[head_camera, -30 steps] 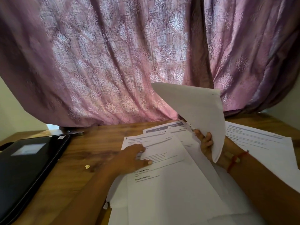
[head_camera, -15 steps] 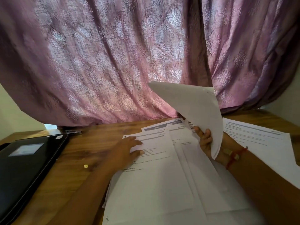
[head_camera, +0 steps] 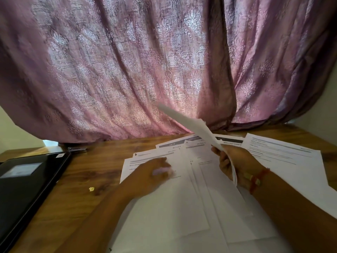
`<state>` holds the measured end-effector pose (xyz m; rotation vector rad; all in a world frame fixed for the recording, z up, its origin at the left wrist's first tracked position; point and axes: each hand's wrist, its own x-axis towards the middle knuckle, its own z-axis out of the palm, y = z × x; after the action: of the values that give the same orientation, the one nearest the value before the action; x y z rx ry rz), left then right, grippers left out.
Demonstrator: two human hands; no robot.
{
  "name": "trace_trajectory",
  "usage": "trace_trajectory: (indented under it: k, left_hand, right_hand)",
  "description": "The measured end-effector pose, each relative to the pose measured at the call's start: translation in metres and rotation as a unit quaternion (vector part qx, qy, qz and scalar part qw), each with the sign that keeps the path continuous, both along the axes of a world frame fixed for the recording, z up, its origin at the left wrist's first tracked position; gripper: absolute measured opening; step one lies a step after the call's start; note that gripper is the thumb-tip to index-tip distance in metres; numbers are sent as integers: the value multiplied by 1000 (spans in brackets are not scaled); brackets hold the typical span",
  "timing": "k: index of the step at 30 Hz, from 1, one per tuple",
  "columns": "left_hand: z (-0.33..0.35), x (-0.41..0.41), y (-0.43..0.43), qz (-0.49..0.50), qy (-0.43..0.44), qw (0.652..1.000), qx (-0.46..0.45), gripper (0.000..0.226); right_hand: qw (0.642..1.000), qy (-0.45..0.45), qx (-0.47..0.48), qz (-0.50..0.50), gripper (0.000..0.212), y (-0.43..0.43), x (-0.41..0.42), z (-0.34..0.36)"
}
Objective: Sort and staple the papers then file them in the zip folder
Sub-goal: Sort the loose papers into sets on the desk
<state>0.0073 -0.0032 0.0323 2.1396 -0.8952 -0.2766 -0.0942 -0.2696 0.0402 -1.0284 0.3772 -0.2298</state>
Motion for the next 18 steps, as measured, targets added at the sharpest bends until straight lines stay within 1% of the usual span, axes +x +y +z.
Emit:
trace_trajectory:
  k: [1,2,3,4,5,6,8,9,11,12,14,15,16,17,18]
  left_hand:
    - [4,-1,-3,33,109,988,-104,56]
    - [9,-3,-6,65,209,955,-199,62]
    - [13,-1,-7,82,281,916,-275,67]
    - [19,-1,-7,85,320,888,-320,70]
    - [22,1,-4,85,341,871,-343,69]
    - [26,-1,-1,82,351,862,-356,62]
    - [26,-3,4,83,393,837,-373,43]
    - [22,-2,6,89,406,829,-375,37]
    - [17,0,6,118,389,838,-366,30]
    - [16,0,6,127,373,845,-361,28]
    - [14,2,6,135,355,848,-370,26]
    - [14,3,7,144,344,848,-376,24]
    - [15,4,8,155,332,852,-374,23]
    - [14,6,9,164,322,856,-370,22]
    - [13,7,10,168,317,858,-367,22]
  right_hand:
    - [998,32,-47,-27,35,4,1,5]
    - [989,57,-126,-42,28,5,1,5]
    - [968,75,-231,-67,27,7,3,5]
    - [948,72,-300,-81,26,10,1,8]
    - [935,62,-341,-82,24,13,0,8]
    - [930,46,-356,-75,23,16,-2,10]
    - [923,24,-380,-53,21,20,-5,13]
    - [915,23,-401,-40,20,22,-7,14]
    - [895,29,-444,-31,19,25,-8,18]
    - [895,26,-444,-36,22,25,-8,19]
    - [901,36,-430,-47,31,26,-9,18]
    - [882,64,-461,-70,32,23,-8,15]
    - [830,112,-539,-92,32,17,-6,11]
    - [761,163,-620,-97,32,13,-6,9]
    - [704,207,-674,-85,36,8,-5,5]
